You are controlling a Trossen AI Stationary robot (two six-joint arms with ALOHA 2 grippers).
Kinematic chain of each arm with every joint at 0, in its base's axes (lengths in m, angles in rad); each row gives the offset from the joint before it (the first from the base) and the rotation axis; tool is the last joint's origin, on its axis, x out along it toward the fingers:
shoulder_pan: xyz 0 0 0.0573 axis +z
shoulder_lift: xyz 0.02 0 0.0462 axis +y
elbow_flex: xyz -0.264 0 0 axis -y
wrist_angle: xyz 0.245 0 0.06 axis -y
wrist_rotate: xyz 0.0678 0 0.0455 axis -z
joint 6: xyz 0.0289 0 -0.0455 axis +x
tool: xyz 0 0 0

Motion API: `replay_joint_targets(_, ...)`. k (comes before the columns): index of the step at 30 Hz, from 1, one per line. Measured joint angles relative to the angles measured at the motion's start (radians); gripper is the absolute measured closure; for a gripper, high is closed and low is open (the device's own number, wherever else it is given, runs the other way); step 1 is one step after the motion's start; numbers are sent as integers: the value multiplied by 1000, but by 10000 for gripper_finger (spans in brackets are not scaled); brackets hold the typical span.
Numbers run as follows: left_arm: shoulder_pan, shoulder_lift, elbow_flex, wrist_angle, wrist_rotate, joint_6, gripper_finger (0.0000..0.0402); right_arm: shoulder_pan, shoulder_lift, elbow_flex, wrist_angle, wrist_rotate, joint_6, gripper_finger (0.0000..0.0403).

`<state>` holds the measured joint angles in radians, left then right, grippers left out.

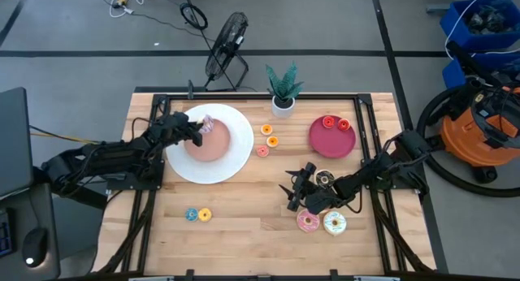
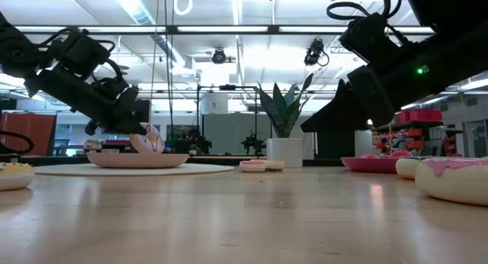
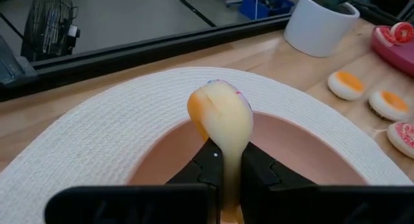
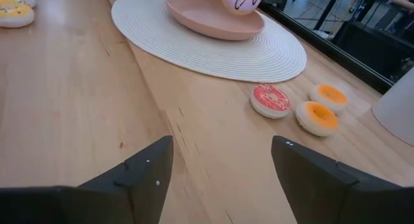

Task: Pick & Place donuts
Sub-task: Put the large purple donut on the pink plate

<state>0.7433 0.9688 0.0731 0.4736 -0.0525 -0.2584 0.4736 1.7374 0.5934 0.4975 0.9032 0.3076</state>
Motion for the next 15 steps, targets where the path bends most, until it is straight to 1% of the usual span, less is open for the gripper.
replay_joint_targets(3, 0, 16, 0, 1, -6, 0, 372, 0, 0, 0, 13, -6, -7, 130)
replay_joint_targets(7, 0, 72, 0, 9, -28, 0, 371, 0, 0, 0, 40, -7, -33, 130)
replay_joint_targets(12, 0, 124, 0, 78, -34, 4, 371, 0, 0, 0, 49, -7, -39, 130)
replay_joint_targets(15, 0, 132, 0, 90, -44, 7, 371, 0, 0, 0, 49, -7, -39, 130)
